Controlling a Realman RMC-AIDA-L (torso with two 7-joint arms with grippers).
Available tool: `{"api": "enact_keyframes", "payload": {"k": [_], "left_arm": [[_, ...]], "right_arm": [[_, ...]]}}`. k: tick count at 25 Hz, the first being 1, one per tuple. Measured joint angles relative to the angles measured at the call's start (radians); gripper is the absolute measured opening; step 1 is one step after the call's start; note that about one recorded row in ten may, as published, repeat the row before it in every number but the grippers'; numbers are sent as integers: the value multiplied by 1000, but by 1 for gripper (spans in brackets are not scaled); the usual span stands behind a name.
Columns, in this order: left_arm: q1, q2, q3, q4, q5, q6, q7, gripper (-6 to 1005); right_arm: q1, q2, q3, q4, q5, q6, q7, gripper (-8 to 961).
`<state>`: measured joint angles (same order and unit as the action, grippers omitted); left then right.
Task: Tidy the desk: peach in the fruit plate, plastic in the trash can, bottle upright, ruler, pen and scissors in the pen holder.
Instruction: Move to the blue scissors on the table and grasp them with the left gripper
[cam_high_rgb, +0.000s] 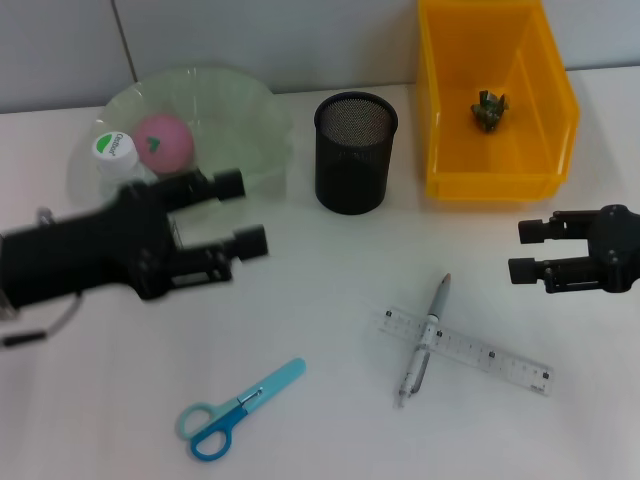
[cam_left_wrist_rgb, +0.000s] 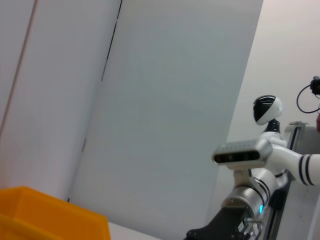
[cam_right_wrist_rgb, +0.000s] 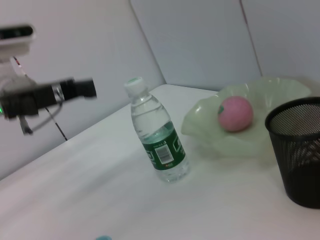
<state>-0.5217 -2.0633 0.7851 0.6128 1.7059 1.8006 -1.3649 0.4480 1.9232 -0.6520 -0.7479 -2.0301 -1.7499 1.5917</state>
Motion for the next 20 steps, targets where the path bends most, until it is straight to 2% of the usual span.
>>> {"api": "enact_keyframes", "payload": {"k": [4,11,15,18,19,20], "left_arm": [[1,-3,33,-140,11,-66,134,802],[18,-3,100,-167,11,-138,186,798],[16,3,171,-108,20,-177,137,797],[7,2,213,8,98,-201,7,795],[-7,1,230,80,160,-205,-88,795],[-7,1,230,80,160,-205,-88,794]], "right_arm": [[25,-13,-5,-4,-3,-17,9,759],[50,-25,-12,-18,-37,-42,16,759],[54,-25,-12,-27,-54,-59,9,760],[54,-26,-12,-36,-79,-87,-1,760],[54,-26,-12,-49,-97,-118,-3,760],[54,-26,-12,-49,-97,-118,-3,760]]}}
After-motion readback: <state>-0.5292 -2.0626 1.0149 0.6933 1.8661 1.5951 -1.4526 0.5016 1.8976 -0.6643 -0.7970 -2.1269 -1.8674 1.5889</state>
